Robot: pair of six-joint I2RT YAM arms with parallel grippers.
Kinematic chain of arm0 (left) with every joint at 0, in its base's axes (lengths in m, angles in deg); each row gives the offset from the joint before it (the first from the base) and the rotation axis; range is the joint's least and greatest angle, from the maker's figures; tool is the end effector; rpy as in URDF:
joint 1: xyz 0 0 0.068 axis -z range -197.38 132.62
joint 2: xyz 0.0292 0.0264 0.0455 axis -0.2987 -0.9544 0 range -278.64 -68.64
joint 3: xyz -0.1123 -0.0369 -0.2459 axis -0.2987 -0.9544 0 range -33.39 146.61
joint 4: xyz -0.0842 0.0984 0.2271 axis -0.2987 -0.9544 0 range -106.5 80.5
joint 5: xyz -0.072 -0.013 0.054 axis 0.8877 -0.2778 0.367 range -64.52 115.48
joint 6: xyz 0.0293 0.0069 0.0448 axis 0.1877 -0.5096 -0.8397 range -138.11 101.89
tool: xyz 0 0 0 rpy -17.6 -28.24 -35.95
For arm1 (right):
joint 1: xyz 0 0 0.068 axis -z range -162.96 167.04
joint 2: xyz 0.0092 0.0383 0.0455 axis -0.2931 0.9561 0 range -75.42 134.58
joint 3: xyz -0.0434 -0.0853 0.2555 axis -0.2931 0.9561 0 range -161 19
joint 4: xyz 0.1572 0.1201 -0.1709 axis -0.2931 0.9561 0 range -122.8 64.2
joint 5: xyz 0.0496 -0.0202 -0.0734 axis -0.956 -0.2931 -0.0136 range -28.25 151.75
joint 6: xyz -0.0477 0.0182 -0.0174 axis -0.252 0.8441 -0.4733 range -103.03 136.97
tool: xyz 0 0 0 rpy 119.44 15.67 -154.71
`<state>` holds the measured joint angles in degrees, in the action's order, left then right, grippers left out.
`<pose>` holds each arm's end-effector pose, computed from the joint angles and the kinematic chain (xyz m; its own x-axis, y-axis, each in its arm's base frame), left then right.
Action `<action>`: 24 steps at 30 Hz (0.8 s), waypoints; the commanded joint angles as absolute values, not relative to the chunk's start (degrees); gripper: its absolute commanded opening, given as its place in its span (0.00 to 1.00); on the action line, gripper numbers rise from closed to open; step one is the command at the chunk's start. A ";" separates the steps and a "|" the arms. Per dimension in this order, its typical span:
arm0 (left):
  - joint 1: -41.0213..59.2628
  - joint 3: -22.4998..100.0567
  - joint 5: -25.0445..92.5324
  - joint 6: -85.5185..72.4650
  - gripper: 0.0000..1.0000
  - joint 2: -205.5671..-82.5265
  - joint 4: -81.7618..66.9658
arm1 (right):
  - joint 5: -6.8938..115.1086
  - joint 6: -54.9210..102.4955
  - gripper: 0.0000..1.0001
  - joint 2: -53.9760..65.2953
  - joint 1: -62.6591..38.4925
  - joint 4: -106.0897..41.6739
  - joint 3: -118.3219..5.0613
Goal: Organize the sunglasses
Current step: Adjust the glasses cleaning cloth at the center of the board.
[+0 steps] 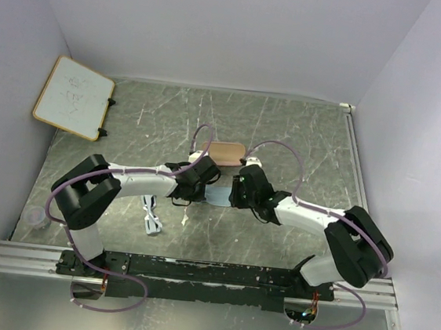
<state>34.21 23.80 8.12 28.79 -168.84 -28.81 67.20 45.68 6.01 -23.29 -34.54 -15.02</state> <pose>0.2177 -0.2574 0.1544 -0.8591 -0.0381 -0.5103 0.0505 0.9861 -0.1586 0.2058 0.1703 0.1565 -0.7634 -0.0209 -0.6456 -0.2588 0.9256 0.2761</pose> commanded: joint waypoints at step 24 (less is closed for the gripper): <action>34.37 19.63 11.76 28.48 0.07 -167.17 -25.28 | 67.00 47.95 0.27 12.61 -23.34 -32.16 -18.84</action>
